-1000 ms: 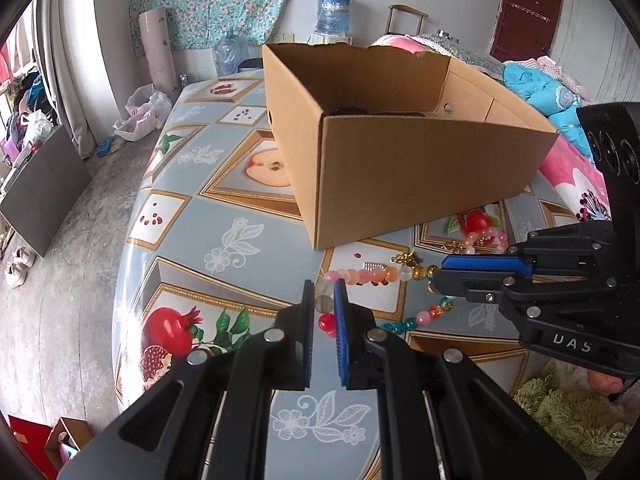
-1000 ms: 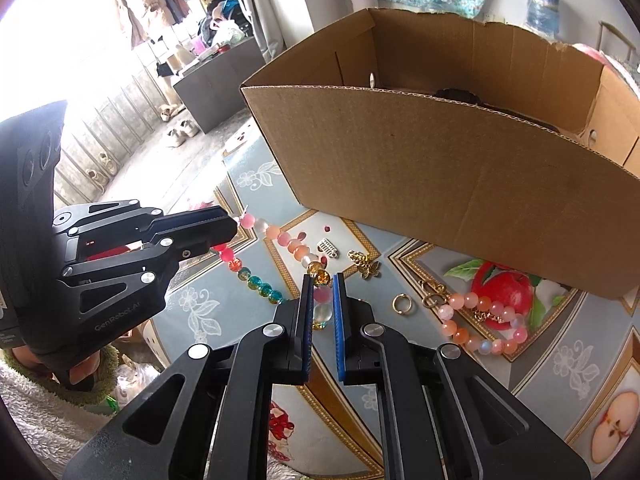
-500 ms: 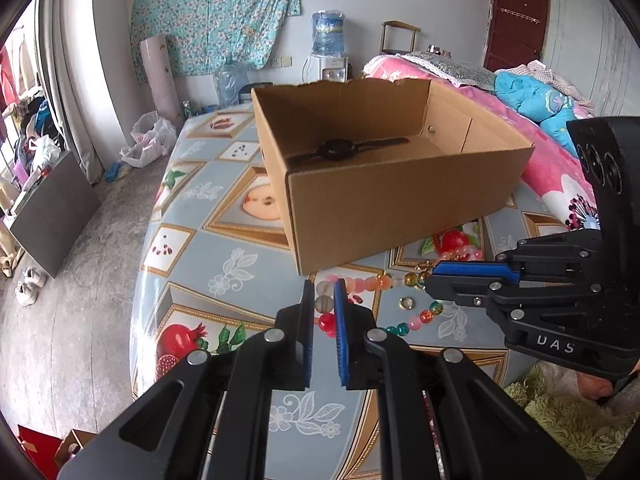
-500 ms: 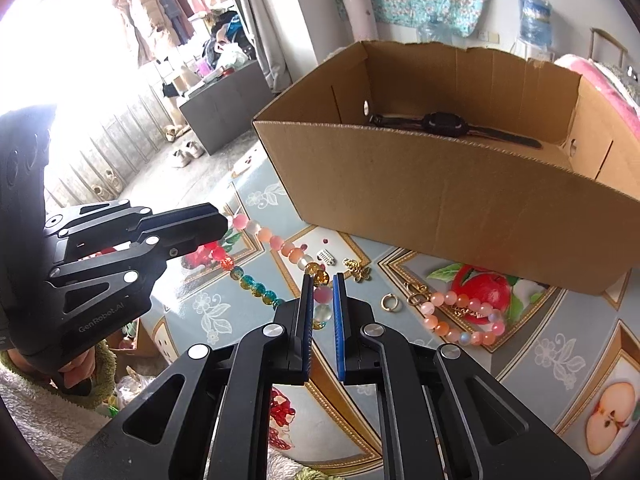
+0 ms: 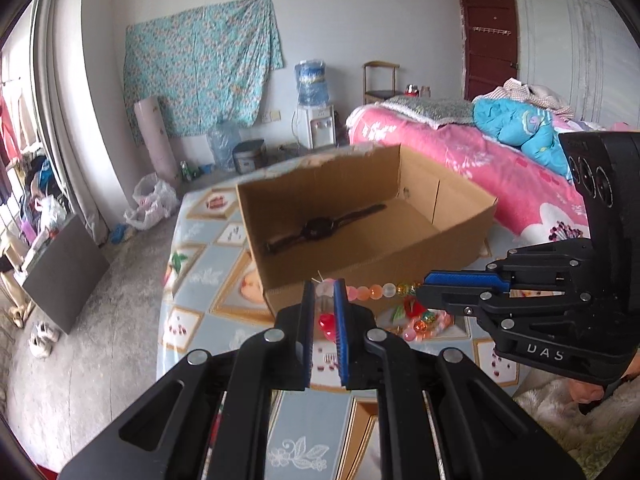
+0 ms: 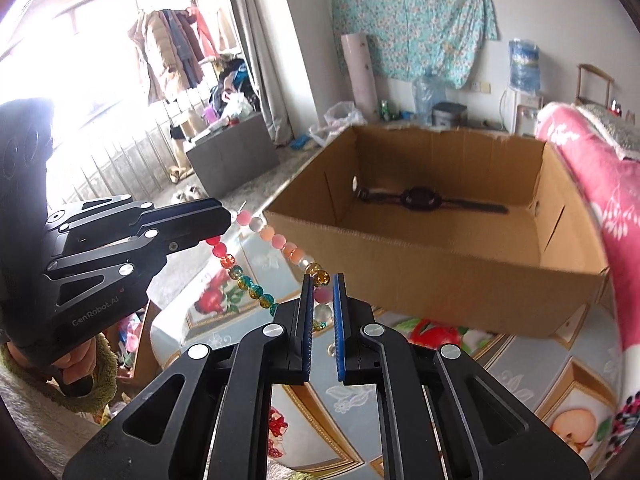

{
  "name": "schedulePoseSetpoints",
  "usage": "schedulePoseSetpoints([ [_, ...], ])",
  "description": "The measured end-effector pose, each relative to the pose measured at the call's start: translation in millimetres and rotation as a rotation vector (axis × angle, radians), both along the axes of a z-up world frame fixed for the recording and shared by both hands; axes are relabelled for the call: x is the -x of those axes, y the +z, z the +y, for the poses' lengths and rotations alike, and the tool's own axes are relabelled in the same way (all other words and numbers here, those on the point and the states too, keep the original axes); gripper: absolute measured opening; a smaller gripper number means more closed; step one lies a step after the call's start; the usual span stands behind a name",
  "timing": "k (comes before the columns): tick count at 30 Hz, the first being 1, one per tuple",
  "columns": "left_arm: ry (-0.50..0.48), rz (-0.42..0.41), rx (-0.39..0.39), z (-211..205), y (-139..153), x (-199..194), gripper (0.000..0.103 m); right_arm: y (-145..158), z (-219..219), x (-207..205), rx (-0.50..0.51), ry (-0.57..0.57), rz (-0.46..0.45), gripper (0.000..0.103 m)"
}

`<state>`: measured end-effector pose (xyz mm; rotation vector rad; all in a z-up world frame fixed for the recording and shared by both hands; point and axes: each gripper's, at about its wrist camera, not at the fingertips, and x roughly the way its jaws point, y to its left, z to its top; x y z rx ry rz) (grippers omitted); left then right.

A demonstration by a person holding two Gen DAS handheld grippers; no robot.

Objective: Organize jewelry
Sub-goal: 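Carry the beaded bracelet into the cardboard box with both tools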

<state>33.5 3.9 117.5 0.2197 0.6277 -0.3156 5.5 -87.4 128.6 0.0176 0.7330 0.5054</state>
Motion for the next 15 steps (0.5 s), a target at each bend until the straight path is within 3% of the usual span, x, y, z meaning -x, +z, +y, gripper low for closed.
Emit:
schedulePoseSetpoints([
  [10,-0.071,-0.145,-0.013,-25.1,46.8,-21.7,0.009,41.8,-17.5,-23.0,-0.011,-0.006,-0.15,0.007],
  [15,-0.091,-0.172,-0.031,-35.6,53.8,-49.2,0.009,47.8,-23.2,-52.7,0.001,0.019,-0.149,0.007],
])
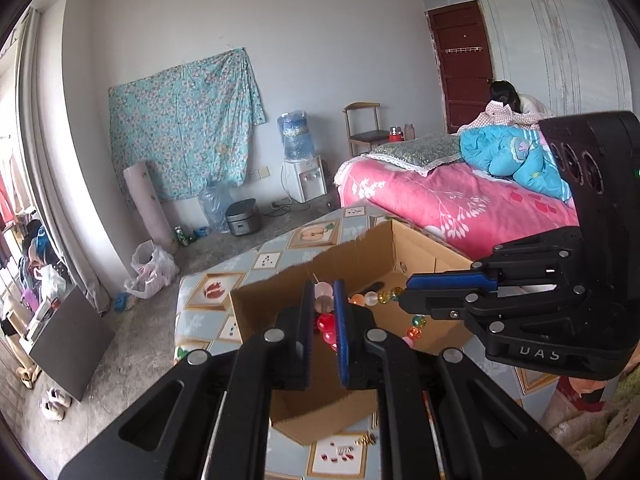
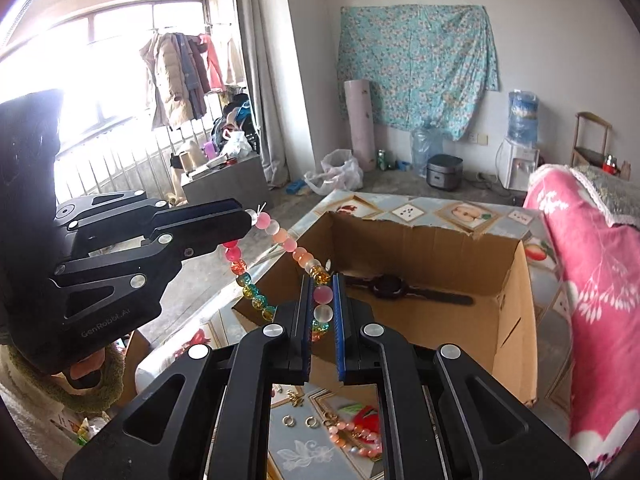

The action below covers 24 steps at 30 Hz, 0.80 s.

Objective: Organize jewelry
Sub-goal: 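Carry the beaded bracelet into the cardboard box with both tools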

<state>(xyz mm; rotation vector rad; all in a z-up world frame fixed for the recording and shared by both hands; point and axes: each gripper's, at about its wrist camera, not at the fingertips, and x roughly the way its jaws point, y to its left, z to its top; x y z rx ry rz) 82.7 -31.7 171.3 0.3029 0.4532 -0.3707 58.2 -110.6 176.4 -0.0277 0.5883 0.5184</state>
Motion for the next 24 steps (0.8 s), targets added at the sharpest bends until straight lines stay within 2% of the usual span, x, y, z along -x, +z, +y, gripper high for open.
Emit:
schedulePoseSetpoints([
  [5,0.003,0.027,-0.011,-5.2,-7.2,-44.2,0.009,-8.7,-6.3,-50.6,-0.012,0.056,0.096,0.007],
  [8,0.009,0.094,-0.005,-2.4,-22.4,-75.6,0.009,-23.9,-6.7,-82.1,-0.014,0.093,0.185,0.007],
  [12,0.027,0.217,-0.014,3.8,-54.7,-112.3,0.009,-57.9,-1.2,-126.7,-0.049,0.144,0.382,0.007],
  [17,0.065,0.358,-0.046,17.5,-92.7,-145.8,0.009,-99.2,11.2,-163.1,-0.069,0.17,0.617,0.007],
  [21,0.091,0.44,-0.084,24.6,-109.1,-156.2,0.01,-120.7,23.7,-175.7,-0.052,0.183,0.752,0.012],
  [24,0.1,0.455,-0.094,28.7,-112.8,-158.0,0.013,-129.8,25.4,-182.1,-0.08,0.175,0.812,0.017],
])
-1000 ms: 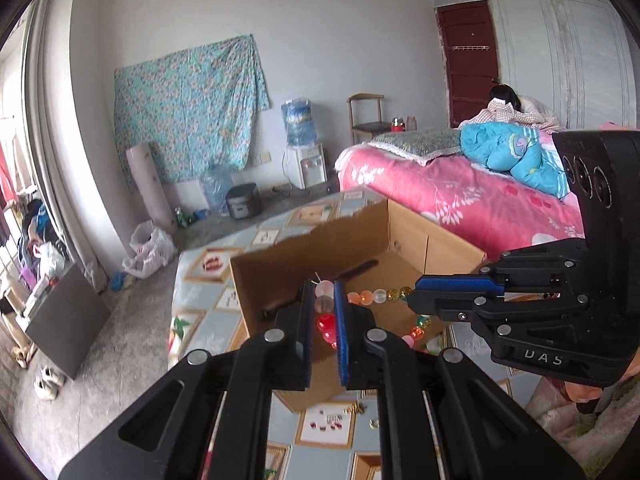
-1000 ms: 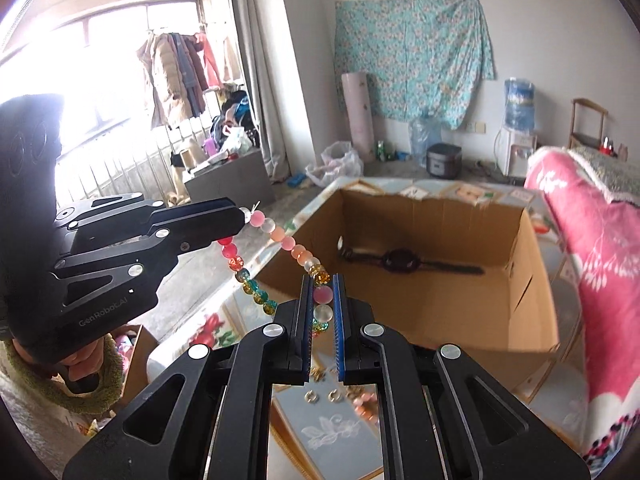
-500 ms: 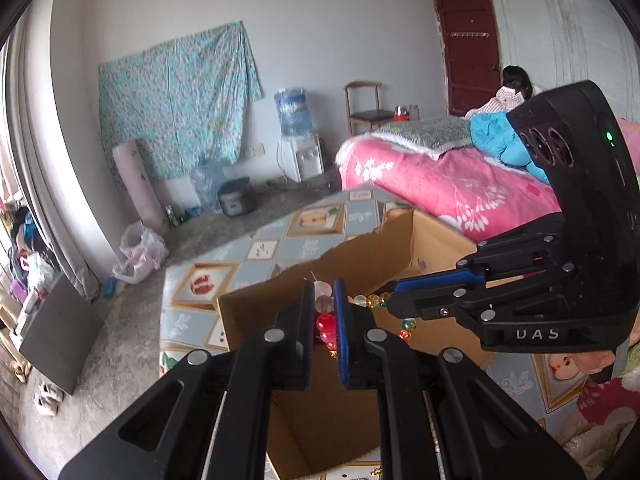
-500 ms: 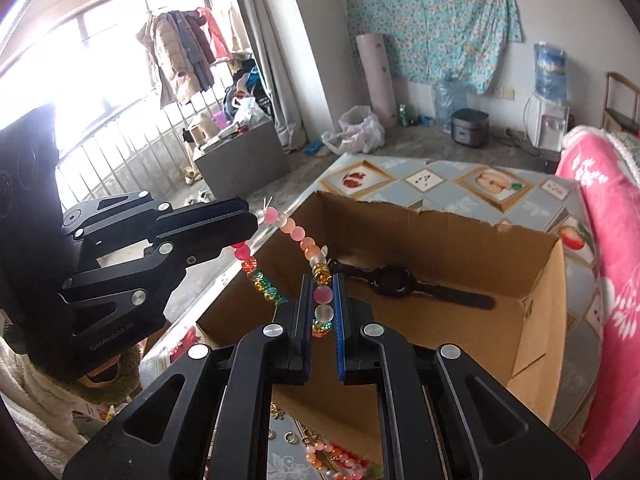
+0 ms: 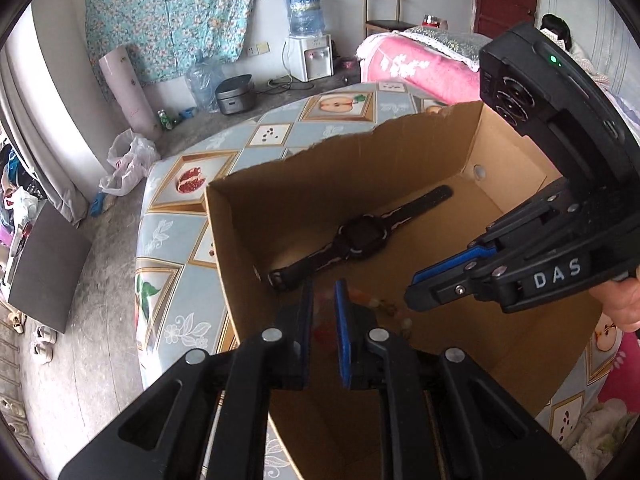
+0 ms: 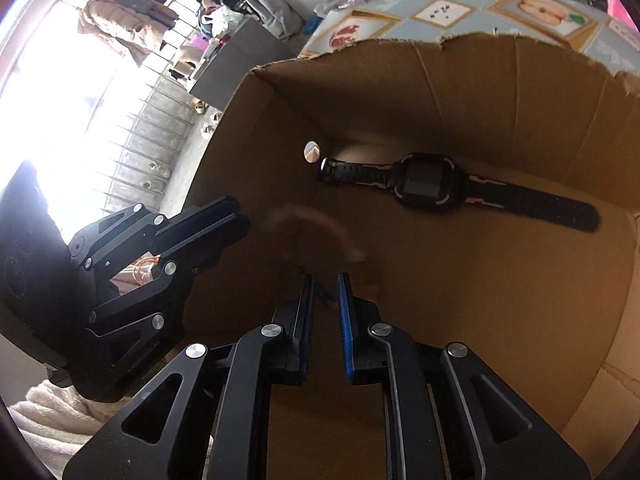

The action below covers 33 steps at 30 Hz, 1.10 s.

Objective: Organize jewelry
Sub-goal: 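Carry the beaded bracelet into the cardboard box with both tools, then open both tools to drop the beaded bracelet into the box, then withdraw both tools from the box back over the remaining jewelry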

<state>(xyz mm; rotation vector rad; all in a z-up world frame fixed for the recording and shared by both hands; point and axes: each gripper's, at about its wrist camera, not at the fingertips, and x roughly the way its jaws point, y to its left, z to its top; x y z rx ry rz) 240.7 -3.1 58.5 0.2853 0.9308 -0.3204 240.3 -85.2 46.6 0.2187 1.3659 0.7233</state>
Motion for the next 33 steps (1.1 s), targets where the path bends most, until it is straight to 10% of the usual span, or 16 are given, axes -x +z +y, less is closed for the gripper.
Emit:
schedulePoseSetpoints([
  [9,0.06,-0.063,0.054,17.3,21.3,13.8,0.022,18.7,-20.0,4.3,-0.051,-0.09,-0.078,0.036],
  [18,0.112,-0.112,0.149,30.3,37.7,53.1,0.055,55.4,-41.1,48.6,-0.123,-0.217,-0.272,0.063],
  [33,0.316,0.008,0.316,67.2,21.3,80.2,0.075,87.1,-97.7,99.0,-0.15,-0.395,-0.442,0.071],
])
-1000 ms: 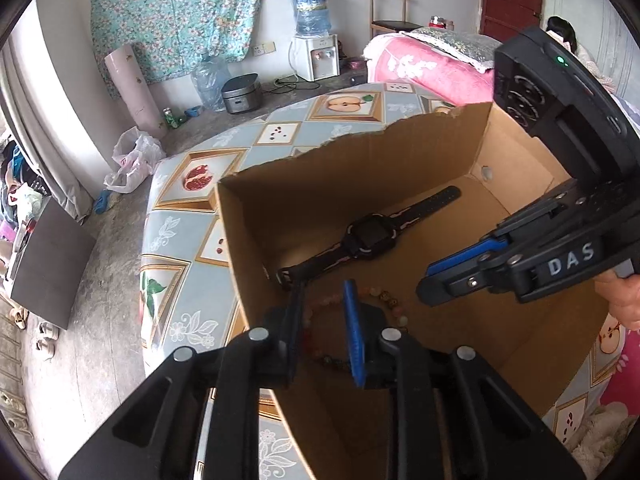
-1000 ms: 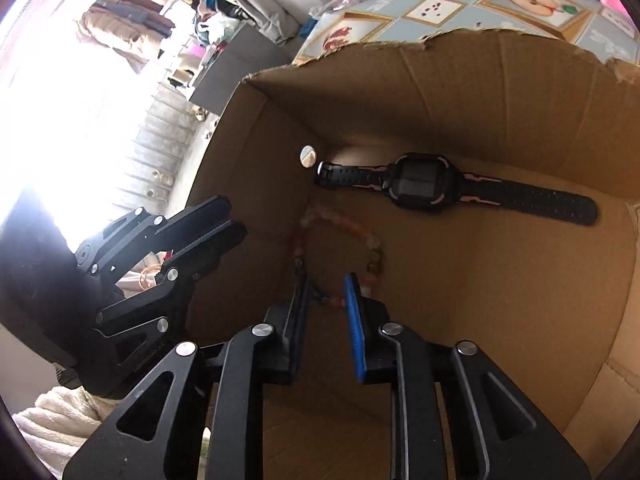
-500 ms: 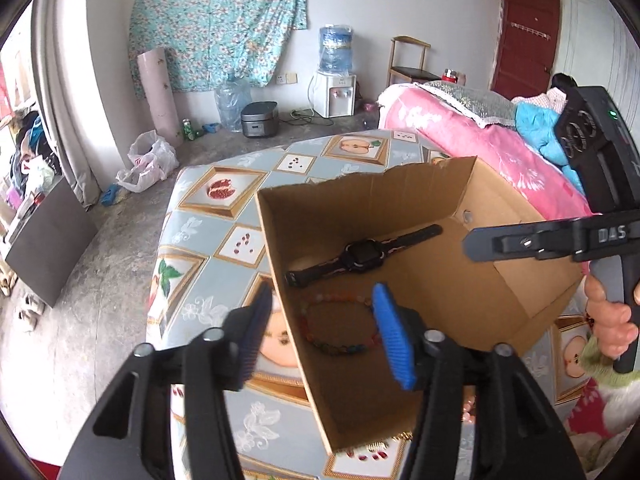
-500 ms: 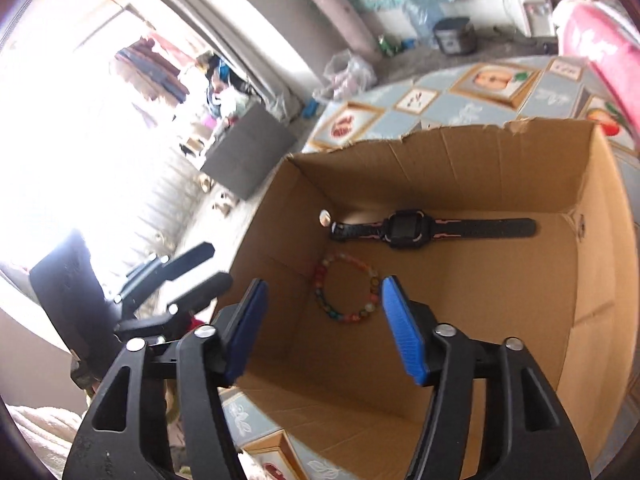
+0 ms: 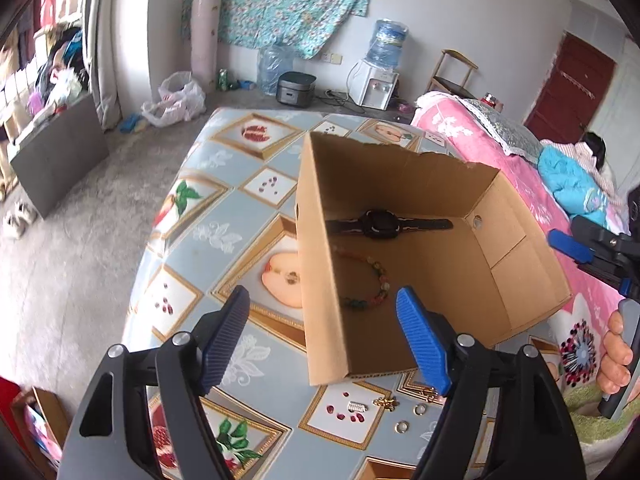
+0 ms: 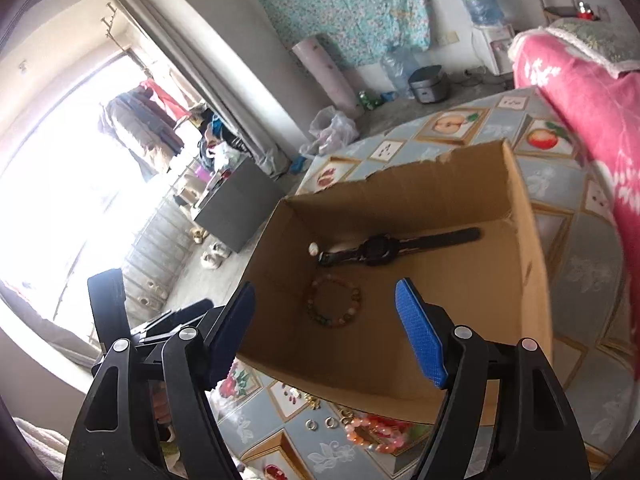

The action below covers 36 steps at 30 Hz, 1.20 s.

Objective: Organize jewelry
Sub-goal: 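Withdraw both tools from the box back over the remaining jewelry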

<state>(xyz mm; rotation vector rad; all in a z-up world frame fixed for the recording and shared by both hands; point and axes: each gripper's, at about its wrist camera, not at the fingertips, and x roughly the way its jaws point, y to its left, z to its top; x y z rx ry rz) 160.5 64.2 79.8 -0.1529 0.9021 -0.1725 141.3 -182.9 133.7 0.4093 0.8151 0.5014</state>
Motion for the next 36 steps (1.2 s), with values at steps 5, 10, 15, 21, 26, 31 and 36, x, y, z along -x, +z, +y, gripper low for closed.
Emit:
schedulePoseSetpoints([
  [5,0.023,0.061,0.129,7.9,-16.0,-0.1,0.075,9.5,-50.8,12.4,0.103,-0.236,-0.066,0.075],
  [10,0.023,0.115,0.207,6.7,-28.1,-0.5,0.075,-22.4,-76.9,3.3,0.169,-0.332,0.031,0.075],
  [15,0.006,0.148,0.276,1.3,-35.4,2.7,0.075,-55.4,-75.7,-6.6,0.137,-0.278,0.128,0.075],
  [21,-0.025,0.147,0.27,-12.3,-32.6,7.0,0.075,-60.6,-66.6,-12.6,0.06,-0.17,0.166,0.075],
  [26,-0.018,0.142,0.27,-10.3,-30.7,9.0,0.075,-57.0,-60.9,-12.7,0.05,-0.131,0.169,0.076],
  [31,-0.014,0.132,0.267,-10.5,-30.0,11.1,0.075,-56.4,-62.1,-15.8,0.037,-0.124,0.176,0.076],
  [36,-0.009,0.129,0.265,-11.3,-29.7,12.4,0.075,-55.7,-60.5,-22.6,0.046,-0.118,0.172,0.076],
])
